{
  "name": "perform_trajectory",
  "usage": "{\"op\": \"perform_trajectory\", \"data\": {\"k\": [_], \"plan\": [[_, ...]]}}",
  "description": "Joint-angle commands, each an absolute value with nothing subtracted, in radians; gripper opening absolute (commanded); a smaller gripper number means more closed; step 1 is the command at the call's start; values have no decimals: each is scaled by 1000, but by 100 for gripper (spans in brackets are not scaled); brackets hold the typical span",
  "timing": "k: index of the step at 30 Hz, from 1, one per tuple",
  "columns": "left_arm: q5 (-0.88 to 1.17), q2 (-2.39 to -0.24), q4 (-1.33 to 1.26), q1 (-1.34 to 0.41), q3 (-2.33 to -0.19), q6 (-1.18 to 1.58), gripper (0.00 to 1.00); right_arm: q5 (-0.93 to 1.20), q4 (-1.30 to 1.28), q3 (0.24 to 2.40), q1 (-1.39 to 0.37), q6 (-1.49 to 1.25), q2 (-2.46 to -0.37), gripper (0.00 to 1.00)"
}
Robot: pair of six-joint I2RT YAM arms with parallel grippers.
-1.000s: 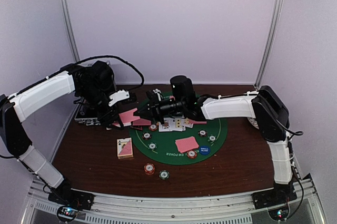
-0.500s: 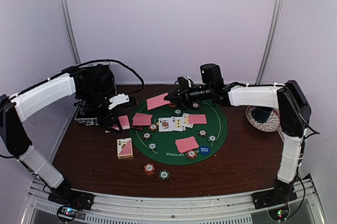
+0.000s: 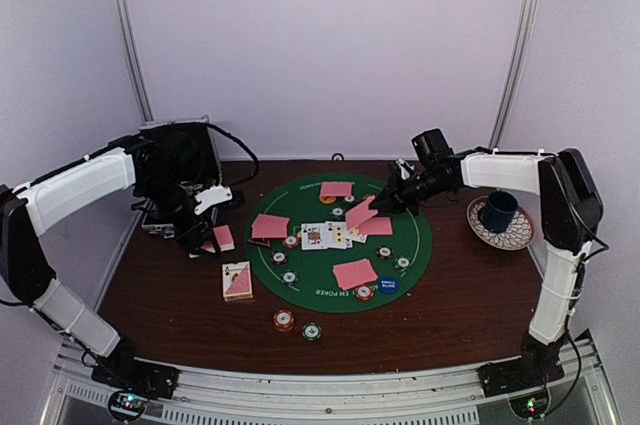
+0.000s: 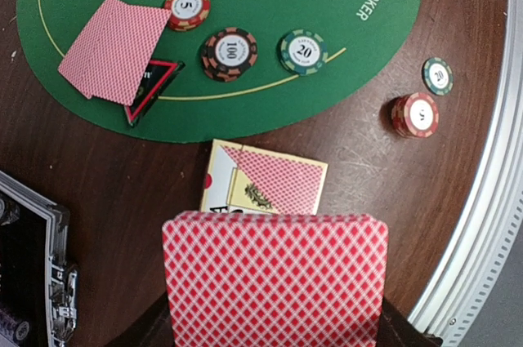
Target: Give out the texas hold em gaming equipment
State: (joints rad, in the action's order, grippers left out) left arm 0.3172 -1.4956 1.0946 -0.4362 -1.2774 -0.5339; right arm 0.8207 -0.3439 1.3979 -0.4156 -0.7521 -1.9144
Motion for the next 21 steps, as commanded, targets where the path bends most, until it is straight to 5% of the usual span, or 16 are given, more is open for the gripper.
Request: {"op": "perform_trajectory", "data": {"k": [1, 21], "plan": [[322, -1431, 1066, -404, -1236, -555, 0, 718, -460, 1404, -399, -615, -1969, 0], [284, -1296, 1003, -230, -971, -621, 0, 663, -525, 1541, -388, -551, -2134, 0]]}}
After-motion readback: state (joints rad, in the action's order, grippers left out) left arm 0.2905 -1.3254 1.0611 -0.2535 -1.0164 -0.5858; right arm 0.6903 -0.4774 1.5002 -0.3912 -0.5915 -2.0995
